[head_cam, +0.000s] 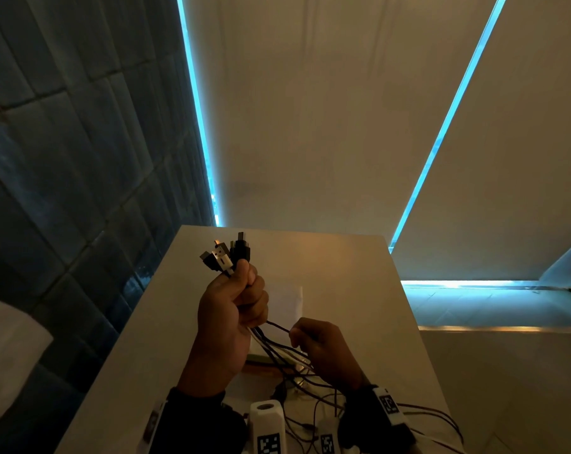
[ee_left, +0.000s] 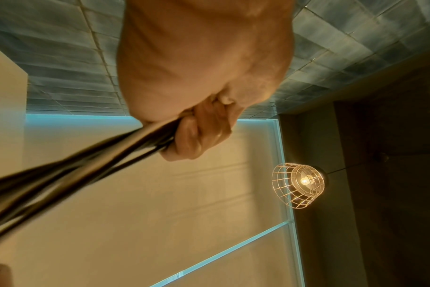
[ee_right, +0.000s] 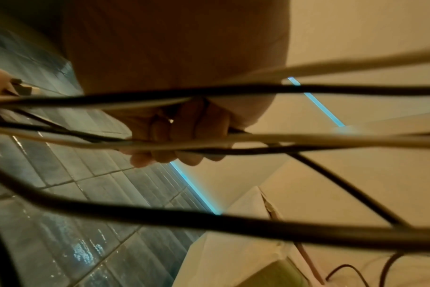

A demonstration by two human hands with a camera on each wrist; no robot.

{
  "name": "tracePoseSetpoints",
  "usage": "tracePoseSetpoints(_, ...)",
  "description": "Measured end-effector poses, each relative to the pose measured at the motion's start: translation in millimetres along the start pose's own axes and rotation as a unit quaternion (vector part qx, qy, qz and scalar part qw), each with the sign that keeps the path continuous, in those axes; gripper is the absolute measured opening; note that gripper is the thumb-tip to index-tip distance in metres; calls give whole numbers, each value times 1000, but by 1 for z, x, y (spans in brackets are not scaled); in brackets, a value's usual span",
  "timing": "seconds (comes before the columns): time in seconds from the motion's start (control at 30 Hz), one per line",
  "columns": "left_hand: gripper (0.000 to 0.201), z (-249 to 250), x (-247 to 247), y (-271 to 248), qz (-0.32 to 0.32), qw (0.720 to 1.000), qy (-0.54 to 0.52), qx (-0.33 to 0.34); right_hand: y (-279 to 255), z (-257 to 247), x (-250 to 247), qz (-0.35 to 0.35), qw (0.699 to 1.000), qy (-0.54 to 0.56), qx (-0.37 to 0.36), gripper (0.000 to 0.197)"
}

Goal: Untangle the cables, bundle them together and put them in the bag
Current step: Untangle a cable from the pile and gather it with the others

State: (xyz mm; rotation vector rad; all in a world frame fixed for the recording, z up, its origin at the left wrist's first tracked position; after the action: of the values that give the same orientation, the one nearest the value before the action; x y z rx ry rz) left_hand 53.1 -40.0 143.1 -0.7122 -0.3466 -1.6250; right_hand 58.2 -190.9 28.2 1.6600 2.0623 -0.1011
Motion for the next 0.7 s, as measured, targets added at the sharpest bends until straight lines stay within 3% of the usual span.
tracePoseSetpoints(0.43,30,9,-6,1,30,999,-9,14,-8,45,-5,20,995,-44,82,27)
tracePoseSetpoints(0.57,32,11,-4,3,43,999,15,24,2,19,-25,103,990,-70,65,27)
tracePoseSetpoints(0.7,32,9,-4,3,82,993,76,41,13,-45,-46,156,987,15,-29,24)
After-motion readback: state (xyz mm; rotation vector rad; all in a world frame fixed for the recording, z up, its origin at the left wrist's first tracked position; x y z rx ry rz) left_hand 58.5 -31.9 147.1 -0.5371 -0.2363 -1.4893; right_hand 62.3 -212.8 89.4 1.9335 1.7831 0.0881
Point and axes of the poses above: each hand's wrist, its own y-axis towards the middle knuckle, its own x-axis out of the palm, z = x × y, the point moved 5 cm from there along y, towards the middle knuckle, and after that the axes turned 9 degrees about -x, right-handed, at the moved point
